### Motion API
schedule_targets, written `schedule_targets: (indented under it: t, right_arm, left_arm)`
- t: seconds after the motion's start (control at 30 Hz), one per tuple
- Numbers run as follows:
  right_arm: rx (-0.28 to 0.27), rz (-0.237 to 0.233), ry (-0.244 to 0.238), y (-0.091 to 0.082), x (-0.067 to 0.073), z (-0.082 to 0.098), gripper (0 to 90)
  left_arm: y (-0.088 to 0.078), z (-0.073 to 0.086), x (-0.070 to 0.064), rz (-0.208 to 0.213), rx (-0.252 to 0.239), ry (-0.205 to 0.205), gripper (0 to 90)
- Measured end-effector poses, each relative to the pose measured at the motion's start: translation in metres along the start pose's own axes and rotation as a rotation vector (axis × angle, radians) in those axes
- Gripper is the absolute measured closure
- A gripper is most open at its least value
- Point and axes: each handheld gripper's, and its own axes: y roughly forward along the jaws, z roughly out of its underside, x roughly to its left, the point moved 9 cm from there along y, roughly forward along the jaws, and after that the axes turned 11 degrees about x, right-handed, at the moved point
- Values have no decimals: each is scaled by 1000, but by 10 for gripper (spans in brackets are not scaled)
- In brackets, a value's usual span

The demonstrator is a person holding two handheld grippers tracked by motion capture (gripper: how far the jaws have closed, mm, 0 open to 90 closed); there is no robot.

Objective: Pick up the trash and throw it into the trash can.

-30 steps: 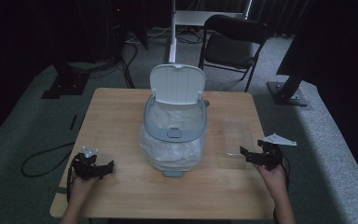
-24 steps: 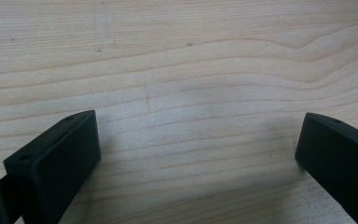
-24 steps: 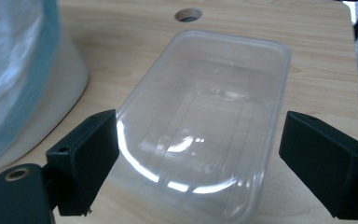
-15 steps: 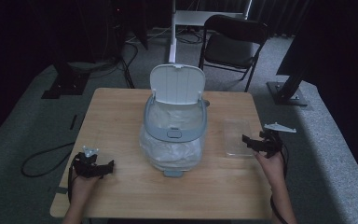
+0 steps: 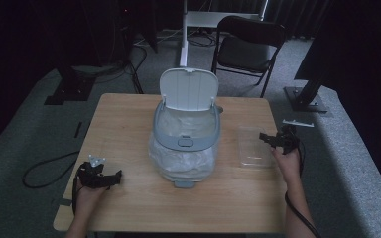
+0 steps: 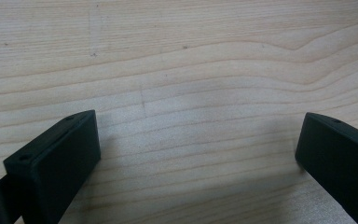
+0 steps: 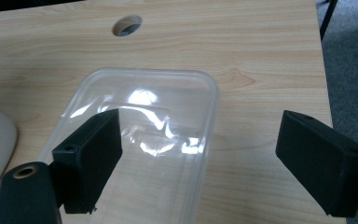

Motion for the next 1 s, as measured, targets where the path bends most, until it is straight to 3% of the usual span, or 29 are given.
schedule_targets:
  t: [0.27, 0.47, 0.53, 0.77, 1.0]
  right_arm:
    - [65, -18, 17, 19, -4, -3, 171]
    - [108, -77, 57, 28, -8, -1, 263]
    - [112, -117, 74, 30, -7, -2, 307]
    - [151, -223, 73, 31, 1, -2, 485]
    - [162, -234, 99, 26, -1, -5, 605]
  left_arm:
    - [0, 0, 0, 3, 0, 8, 6]
    - [0, 0, 0, 3, 0, 8, 6]
    - [0, -1, 0, 4, 0, 9, 6]
    - [0, 0, -2, 5, 0, 11, 7]
    - [0, 0, -4, 10, 1, 17, 6]
